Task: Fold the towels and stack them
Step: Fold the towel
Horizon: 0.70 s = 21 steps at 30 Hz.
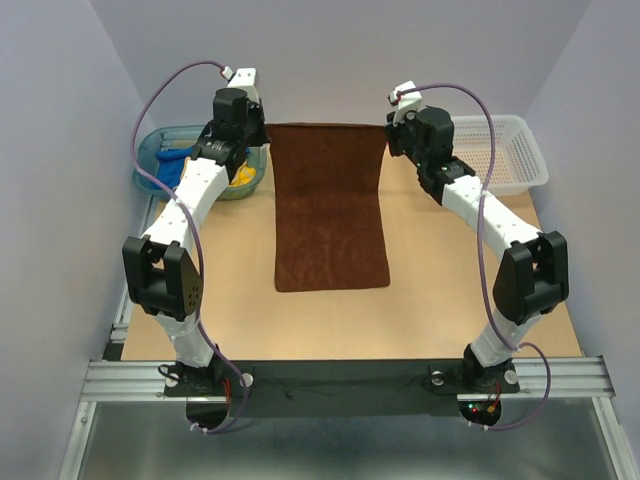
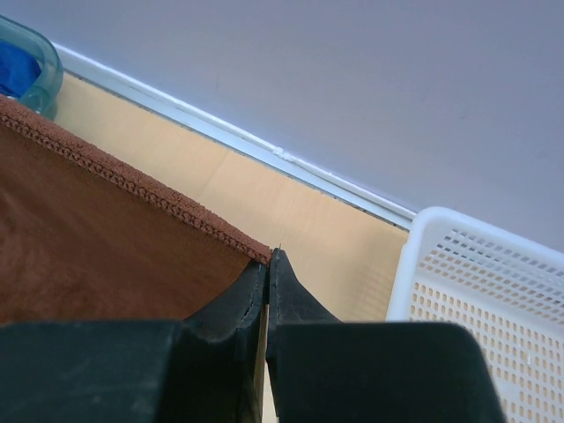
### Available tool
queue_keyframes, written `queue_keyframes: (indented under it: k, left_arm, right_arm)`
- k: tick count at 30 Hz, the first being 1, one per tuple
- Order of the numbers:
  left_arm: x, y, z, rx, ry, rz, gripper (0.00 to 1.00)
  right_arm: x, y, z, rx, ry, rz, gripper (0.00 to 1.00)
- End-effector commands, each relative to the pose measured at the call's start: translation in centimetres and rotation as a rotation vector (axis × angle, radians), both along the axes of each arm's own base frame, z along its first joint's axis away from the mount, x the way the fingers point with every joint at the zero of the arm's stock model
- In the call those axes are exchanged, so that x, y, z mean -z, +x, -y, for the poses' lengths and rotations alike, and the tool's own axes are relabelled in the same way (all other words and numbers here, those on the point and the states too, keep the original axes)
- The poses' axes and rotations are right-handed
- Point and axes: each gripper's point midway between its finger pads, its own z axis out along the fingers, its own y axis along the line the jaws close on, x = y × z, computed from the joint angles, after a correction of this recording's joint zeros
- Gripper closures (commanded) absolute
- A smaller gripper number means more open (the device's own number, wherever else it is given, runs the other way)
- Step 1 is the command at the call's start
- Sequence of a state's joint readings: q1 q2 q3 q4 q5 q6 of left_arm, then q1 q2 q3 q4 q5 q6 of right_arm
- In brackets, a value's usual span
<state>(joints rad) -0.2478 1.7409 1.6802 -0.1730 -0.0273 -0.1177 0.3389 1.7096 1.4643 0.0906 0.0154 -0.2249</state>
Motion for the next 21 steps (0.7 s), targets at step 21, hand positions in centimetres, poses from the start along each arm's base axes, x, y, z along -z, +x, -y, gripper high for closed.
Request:
queue_keyframes:
  k: [21]
  left_arm:
    - [5.9,-6.7,-5.6,-0.112,0.015,-0.109,1.00]
  right_arm:
    - [2.5,-6.1,5.3,0.067,0.036,-0.034,0.99]
